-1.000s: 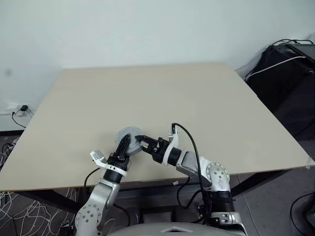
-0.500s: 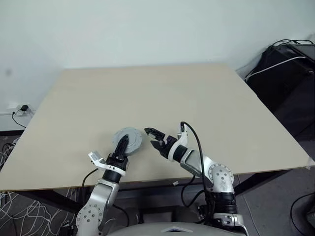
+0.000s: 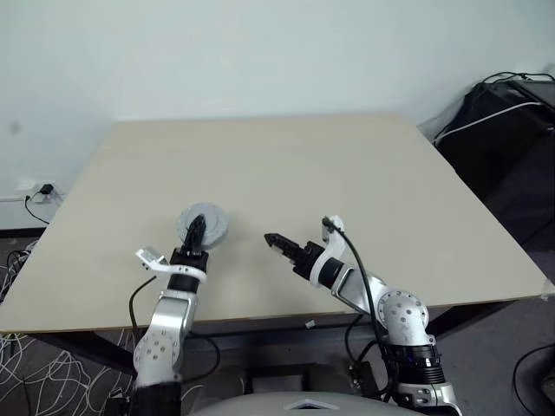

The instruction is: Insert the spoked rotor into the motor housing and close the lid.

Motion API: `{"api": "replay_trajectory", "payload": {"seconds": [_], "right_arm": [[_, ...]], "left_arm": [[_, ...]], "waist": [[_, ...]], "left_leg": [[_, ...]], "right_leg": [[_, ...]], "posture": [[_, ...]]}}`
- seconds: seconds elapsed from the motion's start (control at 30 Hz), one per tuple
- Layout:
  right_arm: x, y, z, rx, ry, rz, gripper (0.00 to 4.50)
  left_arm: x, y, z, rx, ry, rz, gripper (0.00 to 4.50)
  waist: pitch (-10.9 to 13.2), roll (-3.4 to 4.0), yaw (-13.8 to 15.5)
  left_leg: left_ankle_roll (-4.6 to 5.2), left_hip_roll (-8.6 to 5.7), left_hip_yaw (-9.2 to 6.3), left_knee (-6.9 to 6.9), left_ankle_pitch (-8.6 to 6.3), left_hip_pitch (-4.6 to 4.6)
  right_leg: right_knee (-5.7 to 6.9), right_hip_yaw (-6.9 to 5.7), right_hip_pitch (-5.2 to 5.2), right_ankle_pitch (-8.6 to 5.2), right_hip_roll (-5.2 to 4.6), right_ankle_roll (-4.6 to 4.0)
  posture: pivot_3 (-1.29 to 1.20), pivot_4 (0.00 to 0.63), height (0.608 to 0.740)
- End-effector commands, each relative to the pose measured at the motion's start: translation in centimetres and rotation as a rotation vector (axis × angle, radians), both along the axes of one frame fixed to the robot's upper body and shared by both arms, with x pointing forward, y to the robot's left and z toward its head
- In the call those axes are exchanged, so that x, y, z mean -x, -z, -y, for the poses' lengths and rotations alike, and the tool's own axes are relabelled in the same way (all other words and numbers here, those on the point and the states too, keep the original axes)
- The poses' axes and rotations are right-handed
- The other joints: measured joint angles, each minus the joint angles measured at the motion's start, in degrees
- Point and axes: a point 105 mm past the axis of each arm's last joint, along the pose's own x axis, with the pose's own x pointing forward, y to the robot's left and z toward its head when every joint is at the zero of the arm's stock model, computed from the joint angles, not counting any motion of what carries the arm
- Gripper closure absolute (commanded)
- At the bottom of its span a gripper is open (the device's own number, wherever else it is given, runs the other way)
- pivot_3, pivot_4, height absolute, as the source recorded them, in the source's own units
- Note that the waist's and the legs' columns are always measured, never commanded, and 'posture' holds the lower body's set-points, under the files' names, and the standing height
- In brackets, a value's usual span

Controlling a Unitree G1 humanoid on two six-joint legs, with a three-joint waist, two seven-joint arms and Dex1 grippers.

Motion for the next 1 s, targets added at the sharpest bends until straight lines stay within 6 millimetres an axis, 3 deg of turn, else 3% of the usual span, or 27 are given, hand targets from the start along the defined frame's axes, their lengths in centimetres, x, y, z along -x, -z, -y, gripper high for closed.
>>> {"api": "replay_trajectory", "payload": {"seconds": [0.03,0.27,0.43,0.67,1.0], "right_arm": [[-0.3,-1.0,0.2,0.085,-0.007,0.119,0.0],[-0.4,-2.0,0.9,0.297,-0.006,0.397,0.0],[-0.6,-2.1,1.7,0.436,0.031,0.562,0.0],[-0.2,-1.0,2.8,0.618,0.052,0.711,0.0],[0.6,0.3,2.8,0.616,0.051,0.676,0.0]], "left_arm": [[-2.0,-0.1,0.5,0.03,-0.066,-0.015,2.37],[-6.2,0.6,0.6,-0.001,-0.119,-0.092,2.37],[-8.1,0.8,0.8,-0.019,-0.129,-0.126,2.37],[-9.3,1.9,0.5,-0.047,-0.161,-0.199,2.37],[-9.4,3.9,-1.0,-0.044,-0.244,-0.316,2.37]], "waist": [[-0.02,-0.05,-0.04],[0.07,-0.45,0.68],[0.06,-0.62,1.18],[0.13,-0.78,1.12],[0.18,-0.88,1.27]], "left_leg": [[0.01,0.0,0.01,0.03,-0.01,0.0],[-0.08,-0.04,-0.02,0.15,0.04,-0.03],[-0.08,-0.07,0.01,0.27,0.04,-0.07],[-0.28,-0.02,0.02,0.25,0.15,-0.11],[-0.26,0.03,-0.01,0.31,0.14,-0.15]], "right_leg": [[-0.01,0.02,0.01,0.01,0.0,0.02],[-0.03,-0.02,-0.01,0.28,0.15,0.21],[-0.07,0.0,0.01,0.37,0.17,0.26],[-0.04,0.04,-0.02,0.42,0.27,0.2],[-0.03,0.04,-0.04,0.55,0.35,0.13]], "posture": [[0.0,0.0,0.74],[0.0,0.0,0.74],[0.0,0.0,0.74],[0.0,0.0,0.74],[0.0,0.0,0.74]]}}
